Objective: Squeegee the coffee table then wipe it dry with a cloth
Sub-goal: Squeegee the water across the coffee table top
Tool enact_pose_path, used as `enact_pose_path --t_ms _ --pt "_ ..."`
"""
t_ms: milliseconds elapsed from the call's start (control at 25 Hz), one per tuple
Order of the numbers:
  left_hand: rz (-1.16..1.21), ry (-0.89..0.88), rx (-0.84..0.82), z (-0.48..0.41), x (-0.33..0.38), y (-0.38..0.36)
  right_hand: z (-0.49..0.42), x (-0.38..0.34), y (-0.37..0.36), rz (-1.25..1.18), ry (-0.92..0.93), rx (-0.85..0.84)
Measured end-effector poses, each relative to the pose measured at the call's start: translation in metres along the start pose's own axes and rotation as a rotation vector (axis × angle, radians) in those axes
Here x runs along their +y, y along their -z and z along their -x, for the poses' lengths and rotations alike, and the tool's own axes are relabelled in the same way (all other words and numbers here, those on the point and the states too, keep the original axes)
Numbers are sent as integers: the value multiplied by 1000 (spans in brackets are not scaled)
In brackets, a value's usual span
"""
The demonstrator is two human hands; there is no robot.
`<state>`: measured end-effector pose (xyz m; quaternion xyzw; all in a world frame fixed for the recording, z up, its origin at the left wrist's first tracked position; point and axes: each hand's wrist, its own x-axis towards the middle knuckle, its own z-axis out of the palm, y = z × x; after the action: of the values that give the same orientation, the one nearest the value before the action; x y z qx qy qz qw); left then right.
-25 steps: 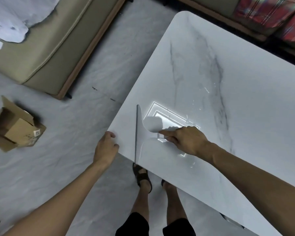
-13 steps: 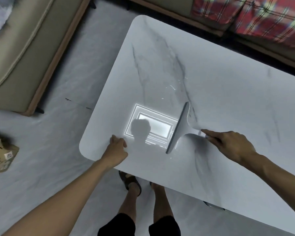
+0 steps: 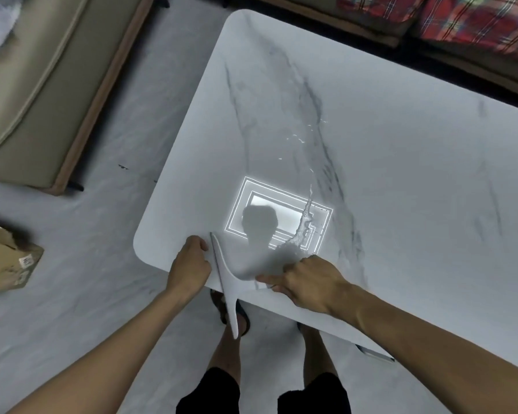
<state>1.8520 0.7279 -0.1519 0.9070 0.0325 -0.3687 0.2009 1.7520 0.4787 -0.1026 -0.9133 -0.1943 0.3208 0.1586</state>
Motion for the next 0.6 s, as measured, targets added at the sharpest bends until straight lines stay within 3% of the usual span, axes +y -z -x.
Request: enact_pose_path --t_ms 160,440,600 --pt "-21 17 -21 20 17 -34 19 45 -5 46 51 82" --pt "-137 81 -146 31 82 -98 117 162 6 45 -165 39" --pt "-174 139 -214 27 95 -93 157 185 21 46 -210 62"
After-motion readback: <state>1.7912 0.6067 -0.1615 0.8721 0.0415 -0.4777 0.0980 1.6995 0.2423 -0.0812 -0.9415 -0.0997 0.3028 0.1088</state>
